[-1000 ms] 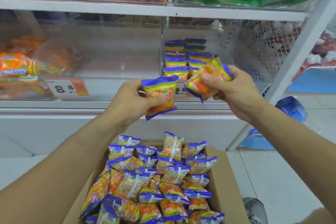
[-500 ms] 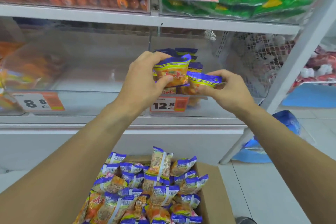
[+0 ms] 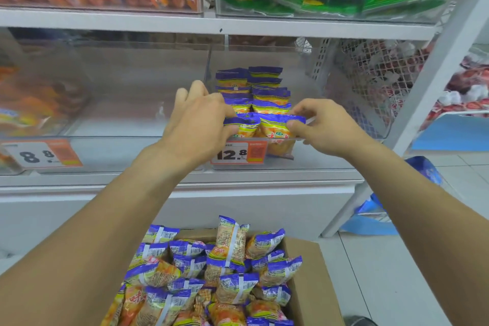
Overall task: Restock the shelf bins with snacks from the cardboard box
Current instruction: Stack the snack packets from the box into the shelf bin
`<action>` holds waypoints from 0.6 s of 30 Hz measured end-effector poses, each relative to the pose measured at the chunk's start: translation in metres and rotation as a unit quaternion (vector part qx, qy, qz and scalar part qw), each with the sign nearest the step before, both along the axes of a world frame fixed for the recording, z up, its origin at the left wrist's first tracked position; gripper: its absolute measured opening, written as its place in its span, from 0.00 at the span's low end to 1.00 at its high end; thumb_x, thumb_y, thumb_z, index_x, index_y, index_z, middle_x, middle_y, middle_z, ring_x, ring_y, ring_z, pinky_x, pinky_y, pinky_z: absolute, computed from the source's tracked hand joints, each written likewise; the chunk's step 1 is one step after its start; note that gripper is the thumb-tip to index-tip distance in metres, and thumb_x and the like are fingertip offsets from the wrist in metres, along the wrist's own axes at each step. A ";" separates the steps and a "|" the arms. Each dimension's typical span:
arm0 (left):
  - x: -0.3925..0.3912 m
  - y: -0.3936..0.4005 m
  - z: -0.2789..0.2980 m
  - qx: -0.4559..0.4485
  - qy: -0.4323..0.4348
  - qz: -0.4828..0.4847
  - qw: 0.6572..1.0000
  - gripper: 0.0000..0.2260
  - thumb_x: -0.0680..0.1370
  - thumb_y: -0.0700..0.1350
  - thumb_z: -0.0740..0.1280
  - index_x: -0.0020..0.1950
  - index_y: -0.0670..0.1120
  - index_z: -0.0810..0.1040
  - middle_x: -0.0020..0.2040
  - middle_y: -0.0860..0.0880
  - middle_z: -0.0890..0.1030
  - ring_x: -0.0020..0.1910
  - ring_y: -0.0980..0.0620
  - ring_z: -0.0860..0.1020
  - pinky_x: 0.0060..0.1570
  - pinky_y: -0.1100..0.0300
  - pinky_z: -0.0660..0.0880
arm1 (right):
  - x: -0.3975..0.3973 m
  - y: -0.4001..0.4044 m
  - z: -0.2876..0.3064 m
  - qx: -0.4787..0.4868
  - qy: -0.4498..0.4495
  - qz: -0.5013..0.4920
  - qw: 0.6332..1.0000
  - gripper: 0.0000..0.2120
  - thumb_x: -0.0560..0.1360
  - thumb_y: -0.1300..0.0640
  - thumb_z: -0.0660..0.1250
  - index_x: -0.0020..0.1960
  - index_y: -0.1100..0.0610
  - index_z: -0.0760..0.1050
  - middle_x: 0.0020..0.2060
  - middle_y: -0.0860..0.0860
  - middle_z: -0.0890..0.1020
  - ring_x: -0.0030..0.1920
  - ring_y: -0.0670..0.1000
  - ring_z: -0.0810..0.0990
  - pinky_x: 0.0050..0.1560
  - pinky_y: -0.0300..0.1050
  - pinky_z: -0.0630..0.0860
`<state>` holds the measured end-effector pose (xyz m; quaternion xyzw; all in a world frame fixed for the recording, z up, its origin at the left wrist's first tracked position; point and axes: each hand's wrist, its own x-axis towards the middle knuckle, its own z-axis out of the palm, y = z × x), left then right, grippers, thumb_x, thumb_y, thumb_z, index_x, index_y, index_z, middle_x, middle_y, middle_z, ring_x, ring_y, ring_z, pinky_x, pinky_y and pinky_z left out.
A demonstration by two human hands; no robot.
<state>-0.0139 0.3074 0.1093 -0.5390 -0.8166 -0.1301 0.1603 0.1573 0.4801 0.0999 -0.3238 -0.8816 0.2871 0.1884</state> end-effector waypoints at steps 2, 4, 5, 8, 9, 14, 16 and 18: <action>-0.001 0.003 0.001 -0.013 0.009 0.005 1.000 0.11 0.78 0.56 0.69 0.54 0.52 0.83 0.46 0.52 0.79 0.53 0.46 0.66 0.49 0.52 0.57 | -0.002 -0.004 0.005 0.003 -0.015 0.003 1.000 0.06 0.75 0.54 0.73 0.52 0.49 0.81 0.51 0.52 0.84 0.47 0.54 0.83 0.55 0.56 0.80; -0.001 0.005 0.003 -0.003 -0.011 0.003 1.000 0.13 0.78 0.55 0.70 0.60 0.53 0.82 0.46 0.49 0.74 0.53 0.46 0.66 0.53 0.53 0.60 | -0.006 -0.007 0.010 -0.004 -0.035 0.011 0.999 0.05 0.75 0.56 0.74 0.51 0.51 0.82 0.50 0.51 0.85 0.43 0.54 0.85 0.52 0.54 0.82; -0.001 0.006 0.003 -0.001 -0.017 0.002 1.000 0.13 0.78 0.54 0.70 0.60 0.53 0.82 0.45 0.48 0.71 0.52 0.46 0.64 0.55 0.53 0.62 | -0.007 -0.008 0.012 -0.011 -0.046 0.012 0.999 0.05 0.75 0.56 0.74 0.51 0.52 0.83 0.49 0.50 0.85 0.41 0.54 0.86 0.50 0.52 0.83; -0.003 0.008 -0.001 -0.023 0.016 -0.003 1.000 0.09 0.80 0.53 0.68 0.54 0.51 0.84 0.43 0.48 0.73 0.51 0.48 0.62 0.56 0.52 0.61 | -0.012 -0.009 0.017 -0.041 -0.077 0.000 0.996 0.04 0.74 0.57 0.76 0.47 0.53 0.84 0.43 0.52 0.87 0.38 0.54 0.87 0.45 0.48 0.84; -0.006 0.009 -0.003 -0.030 0.027 -0.005 0.999 0.08 0.80 0.52 0.67 0.52 0.51 0.84 0.44 0.48 0.75 0.54 0.47 0.64 0.57 0.51 0.59 | -0.013 -0.008 0.017 -0.060 -0.080 -0.003 0.995 0.03 0.73 0.57 0.77 0.46 0.54 0.84 0.40 0.54 0.87 0.38 0.54 0.87 0.45 0.50 0.85; -0.016 0.017 -0.007 -0.061 0.028 -0.016 0.998 0.08 0.80 0.48 0.66 0.52 0.55 0.85 0.46 0.49 0.79 0.58 0.49 0.69 0.56 0.51 0.50 | -0.017 -0.002 0.019 -0.181 -0.076 -0.025 0.980 0.04 0.72 0.64 0.77 0.46 0.61 0.84 0.42 0.61 0.86 0.42 0.57 0.88 0.48 0.54 0.85; -0.018 0.020 -0.008 -0.075 0.032 -0.018 0.997 0.08 0.81 0.49 0.66 0.52 0.55 0.85 0.46 0.50 0.80 0.58 0.49 0.68 0.56 0.50 0.50 | -0.021 0.000 0.018 -0.187 -0.094 -0.021 0.978 0.03 0.73 0.64 0.76 0.46 0.62 0.84 0.42 0.61 0.87 0.42 0.57 0.88 0.49 0.54 0.85; -0.021 0.023 -0.010 -0.089 0.023 -0.014 0.996 0.09 0.81 0.49 0.65 0.53 0.54 0.85 0.47 0.49 0.79 0.59 0.48 0.67 0.61 0.49 0.50 | -0.025 0.001 0.017 -0.173 -0.116 -0.011 0.978 0.02 0.73 0.64 0.75 0.46 0.62 0.85 0.41 0.60 0.87 0.42 0.55 0.88 0.48 0.52 0.85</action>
